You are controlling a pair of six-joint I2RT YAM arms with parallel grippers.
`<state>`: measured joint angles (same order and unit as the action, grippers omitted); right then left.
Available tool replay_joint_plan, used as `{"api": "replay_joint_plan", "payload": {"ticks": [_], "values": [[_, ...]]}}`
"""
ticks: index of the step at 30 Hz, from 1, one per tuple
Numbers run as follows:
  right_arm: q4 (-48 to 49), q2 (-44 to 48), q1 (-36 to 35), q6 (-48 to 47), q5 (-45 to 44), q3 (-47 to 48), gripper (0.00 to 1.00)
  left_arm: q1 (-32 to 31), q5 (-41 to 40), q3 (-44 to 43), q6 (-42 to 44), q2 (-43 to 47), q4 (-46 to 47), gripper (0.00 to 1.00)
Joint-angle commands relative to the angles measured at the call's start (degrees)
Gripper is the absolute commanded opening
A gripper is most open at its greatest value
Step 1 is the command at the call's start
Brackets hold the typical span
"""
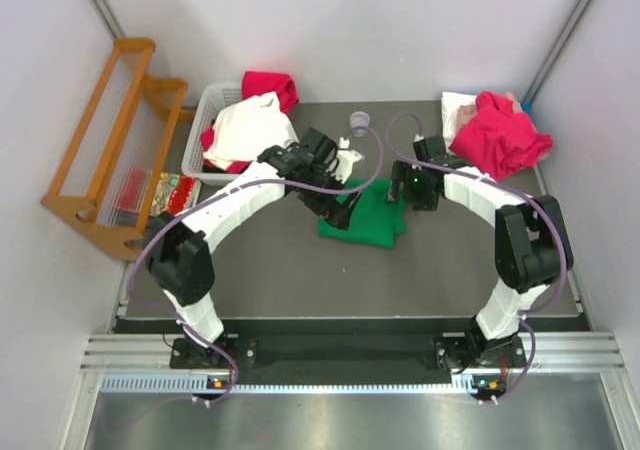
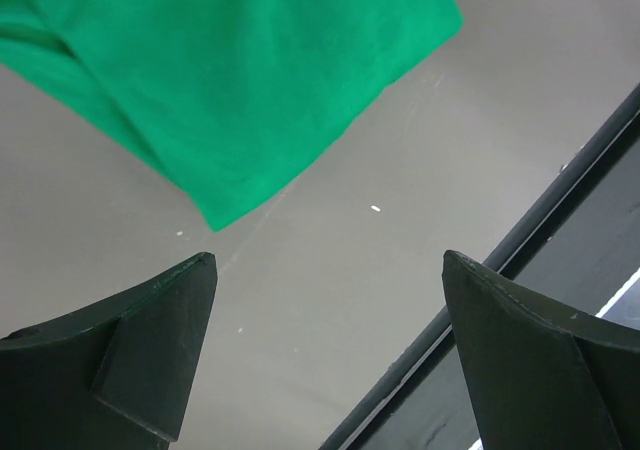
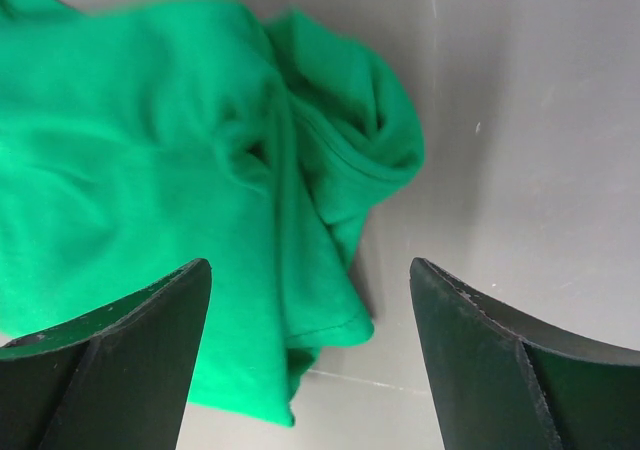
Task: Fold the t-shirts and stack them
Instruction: Fold the tshirt
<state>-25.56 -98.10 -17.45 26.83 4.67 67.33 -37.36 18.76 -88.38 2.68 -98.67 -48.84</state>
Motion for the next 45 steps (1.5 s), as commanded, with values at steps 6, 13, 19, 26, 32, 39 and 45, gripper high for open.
{"api": "replay_joint_plan", "payload": {"ticks": [6,13,19,26,32,39,45], "values": [[2.0,3.5,-0.2,1.8,3.2,0.8,0.78,-1.0,-0.5,-2.7,-2.0,-5.9,2.8,0.99],[-0.8,12.9,-0.9,1.2,0.3,-0.4,0.79,-3.0,-1.0,1.8,-2.4,-7.2,10.6,0.99],[-0.2,16.3,-1.7,2.5,7.8,-0.4,0.79,-2.4,-4.8,-0.2,-6.1,-11.0,13.4,0.99],[0.0,18.2,-2.7,3.4,6.7,-3.2,0.78,-2.5,-14.6,7.9,-8.3,-11.0,22.6,0.99],[0.0,18.9,-2.7,3.5,6.8,-3.6,0.79,-4.1,-17.3,7.4,-7.4,-18.1,18.1,0.99],[-0.1,18.7,-2.7,3.1,6.8,-3.3,0.79,-5.9,-17.4,9.2,-5.7,-17.8,17.7,0.99],[-0.5,18.0,-2.7,2.5,5.9,-3.2,0.79,-5.3,-14.5,1.0,-4.3,-13.8,12.6,0.99]]}}
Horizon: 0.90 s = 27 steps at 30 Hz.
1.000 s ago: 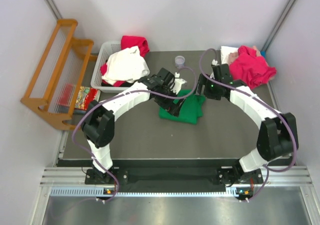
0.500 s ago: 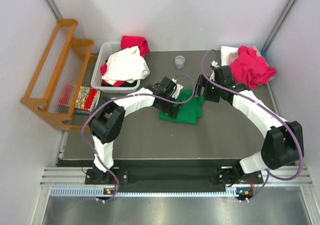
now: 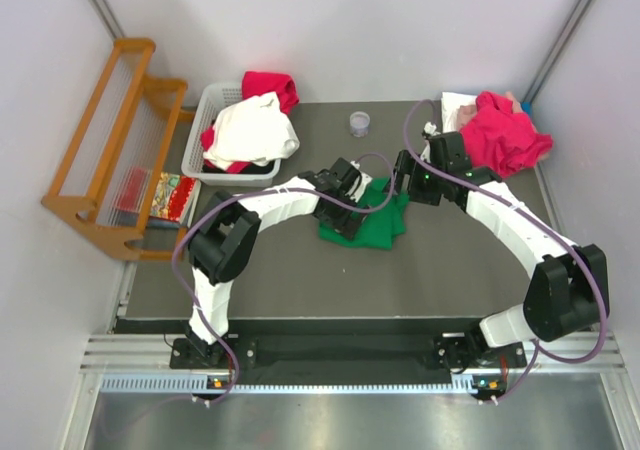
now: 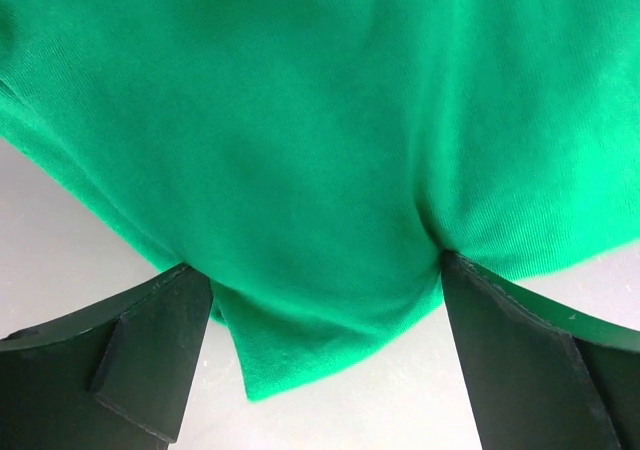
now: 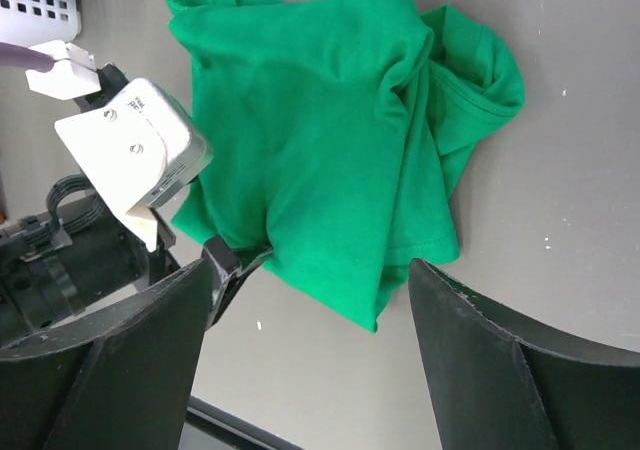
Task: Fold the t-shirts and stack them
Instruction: Fold the tshirt
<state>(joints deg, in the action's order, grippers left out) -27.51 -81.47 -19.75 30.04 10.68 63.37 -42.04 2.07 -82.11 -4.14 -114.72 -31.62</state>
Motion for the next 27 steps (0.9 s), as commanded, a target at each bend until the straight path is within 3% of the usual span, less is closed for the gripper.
{"api": "replay_joint_plan", "payload": {"ticks": [1,5,11,17,27], "values": [[1.2,1.1,-0.4,-0.8,-0.4,0.8,0.79,-0.3,2.4,-6.5,2.9,2.8,-6.5,0.99],[1.8,-1.8,-0.5,-2.3,-2.2,0.2,0.80,2.4,6.1,-12.6,3.7,8.1,-10.7,0.99],[3.1,-12.9,-0.2,-4.6,-5.8,4.2,0.82,12.4,11.5,-17.8,3.7,17.7,-14.4,0.99],[3.5,-21.9,0.5,-5.5,-7.1,8.2,0.84,19.0,11.7,-17.5,7.4,26.9,-16.5,0.99],[2.8,-24.2,2.9,-6.6,-9.3,11.5,0.88,20.3,13.0,-10.0,7.0,33.1,-16.1,0.99]]}}
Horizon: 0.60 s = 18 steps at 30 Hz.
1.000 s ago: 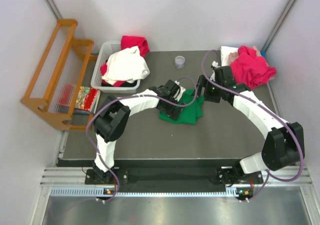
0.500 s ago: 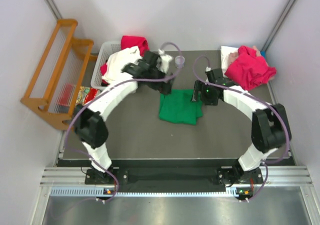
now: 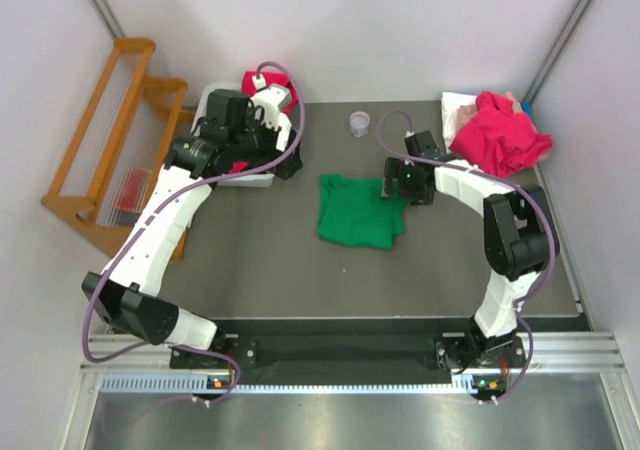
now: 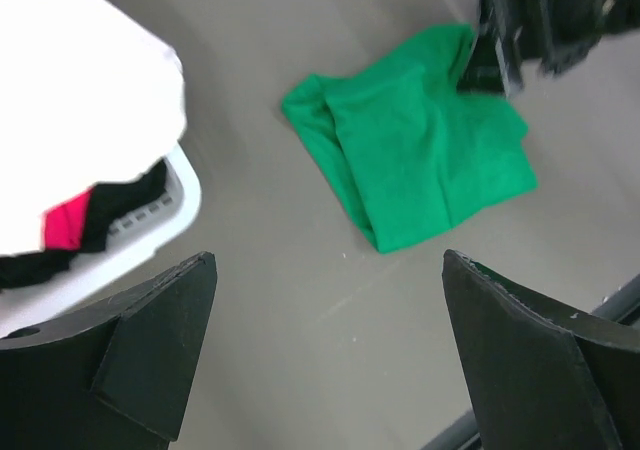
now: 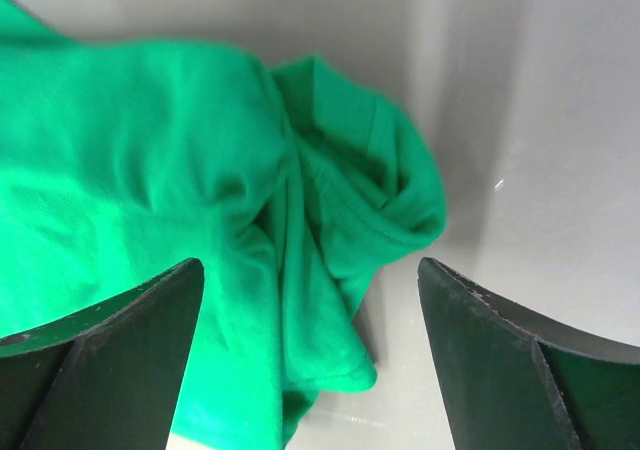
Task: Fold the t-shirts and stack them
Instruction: Fold the tshirt, then neatly place the folded tshirt to the corner
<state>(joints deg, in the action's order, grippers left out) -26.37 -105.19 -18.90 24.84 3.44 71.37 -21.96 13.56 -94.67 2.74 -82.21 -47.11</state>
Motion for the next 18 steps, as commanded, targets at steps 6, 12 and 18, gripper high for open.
{"api": "replay_joint_plan", "payload": {"ticks": [6,12,18], "values": [[1.4,-3.1,3.9,-2.0,-2.2,5.4,0.89,0.4,2.3,2.3,-0.5,1.3,-0.6,0.99],[3.0,-4.1,4.0,-0.9,1.0,3.9,0.89,0.5,2.3,1.2,-0.6,1.6,-0.9,0.99],[5.6,-4.9,4.0,1.0,6.9,2.5,0.89,0.5,2.8,2.0,-1.2,1.6,-0.1,0.99]]}}
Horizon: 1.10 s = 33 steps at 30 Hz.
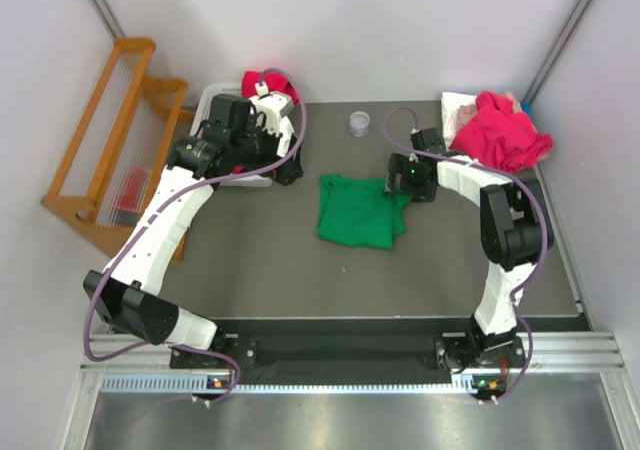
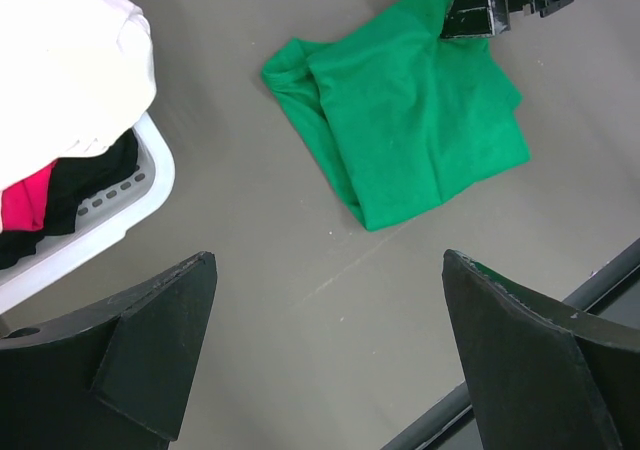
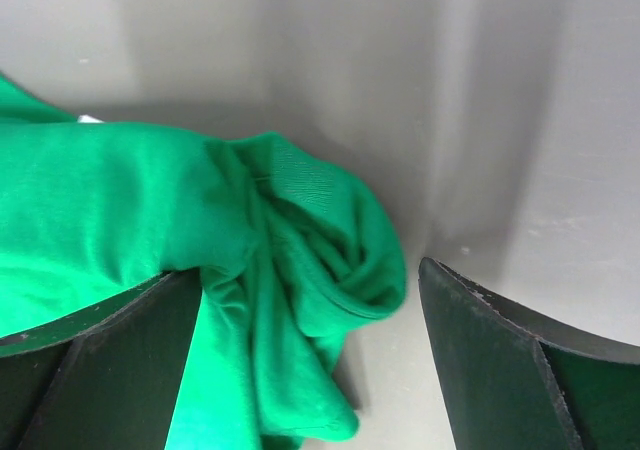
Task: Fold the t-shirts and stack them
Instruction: Neatly place the folded tshirt to the corner
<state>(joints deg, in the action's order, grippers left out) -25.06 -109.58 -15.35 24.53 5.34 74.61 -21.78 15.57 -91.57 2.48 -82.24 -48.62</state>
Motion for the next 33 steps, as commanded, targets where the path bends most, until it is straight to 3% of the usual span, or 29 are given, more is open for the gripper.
{"api": "replay_joint_plan", "payload": {"ticks": [1,15,24,27,30,31,33], "values": [[5.0,-0.5,0.5,1.7,5.6,-1.0,0.89,0.3,0.7,-1.0,-0.8,1.6,1.4,0.99],[10.8,-2.9,-0.2,6.1,11.3,-5.6,0.86,0.3,-0.1,-1.7,-0.3,1.8,1.2,0.99],[11.7,-2.8,-1.2,6.1,10.7,-7.5,0.70,0.4,-0.5,-1.8,-0.2,2.3,1.3,0.99],[11.7,-3.1,-1.2,6.3,10.7,-7.7,0.63,0.6,-0.5,-1.8,-0.2,2.5,1.3,0.99],[12.2,-3.4,-1.3,6.8,10.7,-8.2,0.46,0.8,-0.7,-1.8,0.1,2.8,1.3,0.99],[12.3,-3.6,-1.3,6.9,10.7,-8.3,0.35,0.9,-0.9,-1.8,0.2,2.7,1.2,0.99],[12.8,-3.7,-1.4,7.3,11.0,-8.5,0.23,1.0,-1.1,-1.2,0.3,3.1,1.2,0.99]]}}
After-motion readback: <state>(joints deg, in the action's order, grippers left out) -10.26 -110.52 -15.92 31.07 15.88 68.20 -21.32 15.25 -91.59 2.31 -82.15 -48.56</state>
